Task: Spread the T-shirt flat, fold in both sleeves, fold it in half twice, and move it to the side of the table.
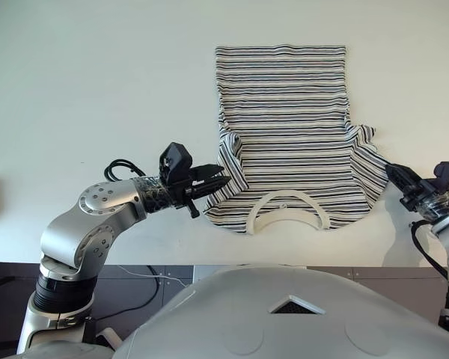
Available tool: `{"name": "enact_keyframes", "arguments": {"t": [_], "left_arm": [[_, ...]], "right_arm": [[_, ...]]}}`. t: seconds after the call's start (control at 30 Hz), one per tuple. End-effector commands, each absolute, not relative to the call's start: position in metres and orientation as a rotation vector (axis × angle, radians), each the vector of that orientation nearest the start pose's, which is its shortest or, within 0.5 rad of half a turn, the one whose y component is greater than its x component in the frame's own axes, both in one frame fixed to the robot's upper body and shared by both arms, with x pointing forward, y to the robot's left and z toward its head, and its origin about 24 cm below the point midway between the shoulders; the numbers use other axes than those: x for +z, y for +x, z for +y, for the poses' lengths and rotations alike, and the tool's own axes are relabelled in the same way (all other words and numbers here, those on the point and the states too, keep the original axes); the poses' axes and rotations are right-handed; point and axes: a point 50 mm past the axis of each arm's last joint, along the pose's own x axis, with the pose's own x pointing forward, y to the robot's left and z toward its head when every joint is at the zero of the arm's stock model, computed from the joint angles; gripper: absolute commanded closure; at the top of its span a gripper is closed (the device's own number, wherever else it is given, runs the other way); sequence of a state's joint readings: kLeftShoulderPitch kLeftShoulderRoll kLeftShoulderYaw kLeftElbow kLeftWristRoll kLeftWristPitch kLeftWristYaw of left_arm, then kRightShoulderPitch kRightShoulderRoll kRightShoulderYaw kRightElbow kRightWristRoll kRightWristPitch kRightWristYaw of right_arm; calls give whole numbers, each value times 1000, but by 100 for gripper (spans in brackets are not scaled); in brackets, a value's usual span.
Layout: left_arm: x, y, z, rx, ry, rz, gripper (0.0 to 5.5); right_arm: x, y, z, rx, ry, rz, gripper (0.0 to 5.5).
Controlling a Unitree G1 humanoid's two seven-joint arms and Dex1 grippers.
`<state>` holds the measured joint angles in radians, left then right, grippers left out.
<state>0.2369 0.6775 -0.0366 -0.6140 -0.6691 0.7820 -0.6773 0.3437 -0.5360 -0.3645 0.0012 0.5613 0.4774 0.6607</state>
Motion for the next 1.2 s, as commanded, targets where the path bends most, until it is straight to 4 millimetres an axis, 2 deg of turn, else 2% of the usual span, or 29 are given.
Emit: {"name": "enact_keyframes", "arguments": {"t": [0.03,0.2,0.27,0.33,0.43,0.6,0.7,0.97,1.2], "left_arm": [[77,167,169,-970,-74,568,410],[77,166,169,-965,-83,565,410],[77,166,169,-958,-87,562,410],[78,166,170,-953,-88,558,410],[78,167,170,-947,-86,554,410],[80,168,170,-952,-83,553,410],[80,168,170,-959,-82,555,410],[82,170,168,-985,-79,559,410],[83,172,167,-1003,-74,563,410]], "right_arm": [[-3,140,-306,205,266,660,530],[3,143,-306,202,249,641,536],[11,148,-309,192,229,609,536],[28,156,-307,213,212,543,536],[54,164,-290,314,207,445,536],[75,168,-253,449,185,393,536],[74,163,-236,520,127,420,536],[54,156,-206,672,-58,504,536],[45,156,-193,710,-117,518,536]]}}
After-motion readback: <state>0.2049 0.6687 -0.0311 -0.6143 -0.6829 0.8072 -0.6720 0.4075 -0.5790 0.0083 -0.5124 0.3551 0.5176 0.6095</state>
